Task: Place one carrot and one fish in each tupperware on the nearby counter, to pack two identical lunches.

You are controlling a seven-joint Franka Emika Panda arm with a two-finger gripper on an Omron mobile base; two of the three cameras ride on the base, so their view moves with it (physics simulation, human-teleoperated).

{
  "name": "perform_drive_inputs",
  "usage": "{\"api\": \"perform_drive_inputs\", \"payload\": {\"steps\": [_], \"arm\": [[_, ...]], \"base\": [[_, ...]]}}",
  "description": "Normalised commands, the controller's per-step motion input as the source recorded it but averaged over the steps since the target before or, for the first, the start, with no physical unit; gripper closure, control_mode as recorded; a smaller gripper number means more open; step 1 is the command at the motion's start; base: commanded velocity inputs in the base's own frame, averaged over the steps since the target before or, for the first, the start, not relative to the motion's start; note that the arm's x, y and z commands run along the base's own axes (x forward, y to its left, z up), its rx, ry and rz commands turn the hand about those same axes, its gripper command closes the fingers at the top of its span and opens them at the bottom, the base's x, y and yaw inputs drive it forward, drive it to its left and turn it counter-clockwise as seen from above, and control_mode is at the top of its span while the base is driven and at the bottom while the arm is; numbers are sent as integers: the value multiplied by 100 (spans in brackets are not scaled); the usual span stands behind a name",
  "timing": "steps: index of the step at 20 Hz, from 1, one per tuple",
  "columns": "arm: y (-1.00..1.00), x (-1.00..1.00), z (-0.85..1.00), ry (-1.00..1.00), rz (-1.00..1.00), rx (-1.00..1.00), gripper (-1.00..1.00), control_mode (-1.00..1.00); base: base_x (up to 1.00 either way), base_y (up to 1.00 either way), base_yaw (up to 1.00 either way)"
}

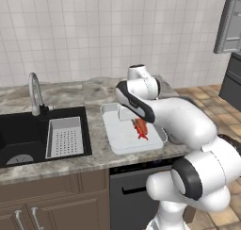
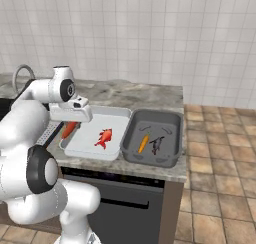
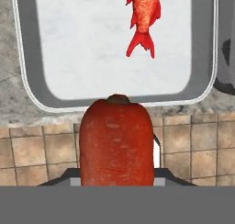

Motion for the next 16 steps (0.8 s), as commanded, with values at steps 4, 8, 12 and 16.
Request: {"api": "perform_drive_inputs", "payload": {"steps": [4,8,12,16], "arm": [[0,19,-49,-4,-7,-3,100,-100],[0,25,-35,-6,-3,-1,100,-100],[-2,42,-19,-1,0,0,100,-100],[-11,62,-5,3,0,0,100,-100]], "base": [[0,0,0],[0,0,0],[0,0,0],[0,0,0]]}}
